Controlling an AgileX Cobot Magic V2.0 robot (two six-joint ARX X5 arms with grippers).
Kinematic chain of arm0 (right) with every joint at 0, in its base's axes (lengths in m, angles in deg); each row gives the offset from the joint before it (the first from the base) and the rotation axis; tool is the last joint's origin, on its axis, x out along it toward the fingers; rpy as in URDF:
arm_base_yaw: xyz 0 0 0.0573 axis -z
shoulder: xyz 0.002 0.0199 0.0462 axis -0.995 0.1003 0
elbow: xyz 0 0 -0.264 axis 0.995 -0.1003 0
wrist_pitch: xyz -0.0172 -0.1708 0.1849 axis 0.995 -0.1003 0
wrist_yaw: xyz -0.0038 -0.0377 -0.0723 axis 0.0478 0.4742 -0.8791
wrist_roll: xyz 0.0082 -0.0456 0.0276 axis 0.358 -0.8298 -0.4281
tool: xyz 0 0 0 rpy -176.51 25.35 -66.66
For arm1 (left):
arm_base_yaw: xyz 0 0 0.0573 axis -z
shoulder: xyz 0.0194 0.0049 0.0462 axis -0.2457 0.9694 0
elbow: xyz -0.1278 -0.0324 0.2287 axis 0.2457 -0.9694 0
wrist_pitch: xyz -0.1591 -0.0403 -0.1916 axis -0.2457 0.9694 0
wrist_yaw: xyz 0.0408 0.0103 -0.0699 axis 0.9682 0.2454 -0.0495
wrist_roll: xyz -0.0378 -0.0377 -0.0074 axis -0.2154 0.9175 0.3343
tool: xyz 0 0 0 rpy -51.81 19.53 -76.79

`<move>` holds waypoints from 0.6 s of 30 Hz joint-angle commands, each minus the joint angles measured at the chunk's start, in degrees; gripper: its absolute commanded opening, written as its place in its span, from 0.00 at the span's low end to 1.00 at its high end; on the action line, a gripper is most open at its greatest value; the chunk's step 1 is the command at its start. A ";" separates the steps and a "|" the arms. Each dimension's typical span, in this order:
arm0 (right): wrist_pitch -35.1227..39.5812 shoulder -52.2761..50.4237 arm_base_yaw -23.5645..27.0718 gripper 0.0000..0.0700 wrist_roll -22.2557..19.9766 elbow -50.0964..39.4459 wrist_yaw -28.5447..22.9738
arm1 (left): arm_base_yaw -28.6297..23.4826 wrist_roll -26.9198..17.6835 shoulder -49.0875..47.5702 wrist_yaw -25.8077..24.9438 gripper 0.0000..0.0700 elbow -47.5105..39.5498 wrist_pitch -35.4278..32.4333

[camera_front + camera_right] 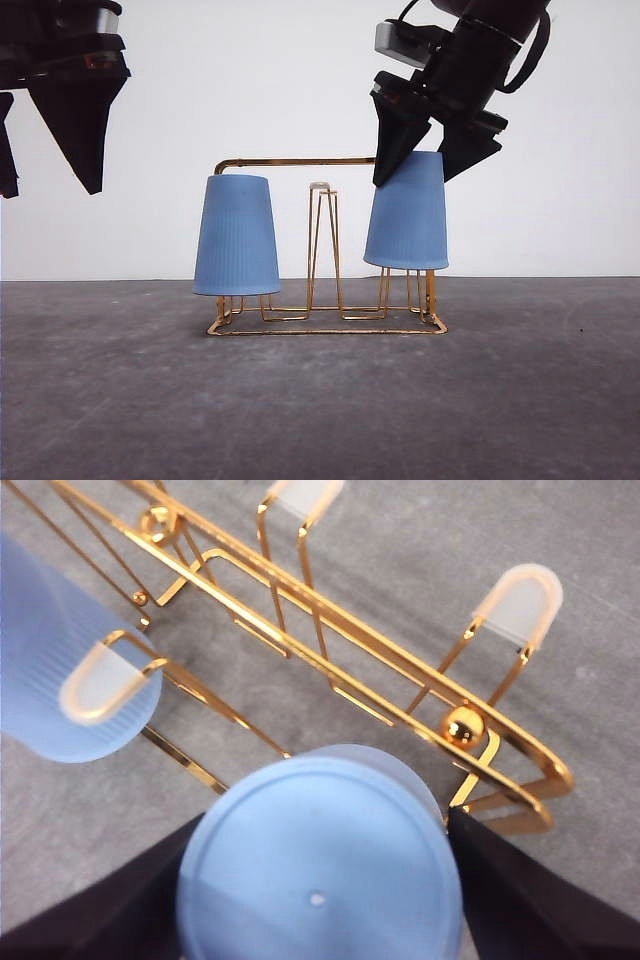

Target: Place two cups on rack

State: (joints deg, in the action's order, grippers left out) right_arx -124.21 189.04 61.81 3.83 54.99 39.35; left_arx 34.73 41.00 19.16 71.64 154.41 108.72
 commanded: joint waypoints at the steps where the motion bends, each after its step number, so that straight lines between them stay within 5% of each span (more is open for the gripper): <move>1: 0.49 0.68 -0.26 0.76 -0.43 1.01 0.14 | 0.28 -0.20 0.55 -0.15 0.79 0.90 -0.22; 6: -0.04 0.68 -0.20 0.95 -0.30 1.01 0.20 | 0.28 -0.20 0.55 -0.15 0.79 0.90 -0.18; 18: -0.32 -4.79 -0.18 0.95 0.13 1.07 -0.54 | 0.28 -0.24 0.55 -0.15 0.79 0.90 -0.37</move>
State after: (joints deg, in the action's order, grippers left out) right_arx -124.93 185.04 61.81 3.87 54.98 39.06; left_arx 34.73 41.00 19.16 71.64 154.41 108.70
